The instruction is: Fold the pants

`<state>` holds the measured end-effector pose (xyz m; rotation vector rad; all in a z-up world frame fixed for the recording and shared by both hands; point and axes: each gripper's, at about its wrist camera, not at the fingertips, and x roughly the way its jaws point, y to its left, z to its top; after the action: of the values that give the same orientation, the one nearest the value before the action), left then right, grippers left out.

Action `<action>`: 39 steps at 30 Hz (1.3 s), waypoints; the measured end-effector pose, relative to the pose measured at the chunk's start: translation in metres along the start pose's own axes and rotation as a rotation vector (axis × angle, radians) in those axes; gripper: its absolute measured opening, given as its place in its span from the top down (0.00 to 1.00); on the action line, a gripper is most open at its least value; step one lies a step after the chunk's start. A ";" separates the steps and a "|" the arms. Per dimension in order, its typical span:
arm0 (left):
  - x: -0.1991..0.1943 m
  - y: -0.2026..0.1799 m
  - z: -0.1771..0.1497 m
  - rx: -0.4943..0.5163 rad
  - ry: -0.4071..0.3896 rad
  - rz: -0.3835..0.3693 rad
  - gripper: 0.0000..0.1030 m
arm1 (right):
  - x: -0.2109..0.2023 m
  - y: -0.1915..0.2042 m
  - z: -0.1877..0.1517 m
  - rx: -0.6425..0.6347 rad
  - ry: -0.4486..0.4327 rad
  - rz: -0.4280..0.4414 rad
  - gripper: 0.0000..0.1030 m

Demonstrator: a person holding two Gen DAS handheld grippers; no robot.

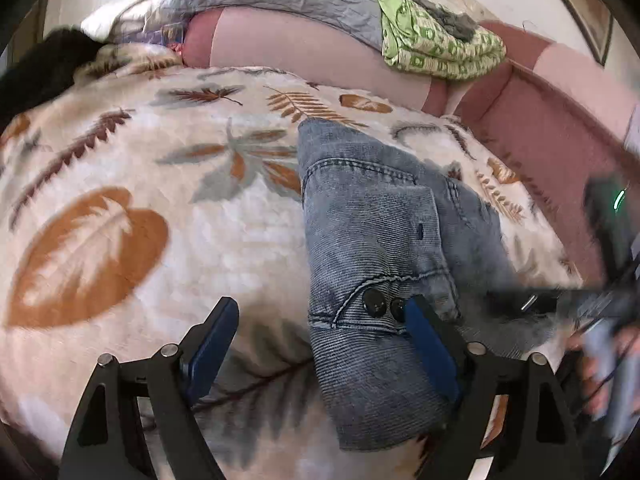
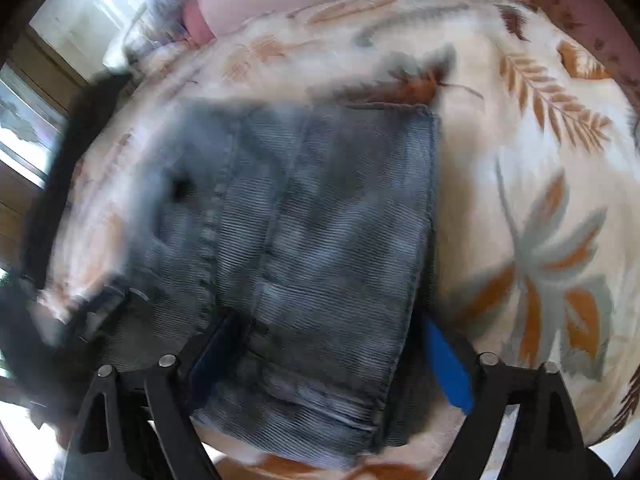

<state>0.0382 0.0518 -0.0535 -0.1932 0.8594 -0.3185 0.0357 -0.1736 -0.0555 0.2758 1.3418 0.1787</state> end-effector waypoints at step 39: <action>-0.009 0.057 0.018 -0.183 -0.027 0.000 0.14 | -0.039 -0.086 -0.035 0.405 -0.343 0.248 0.00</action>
<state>0.0575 0.1091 -0.0521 -0.3668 0.8623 -0.2365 -0.0096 -0.2630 -0.0521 0.7816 0.9903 0.0598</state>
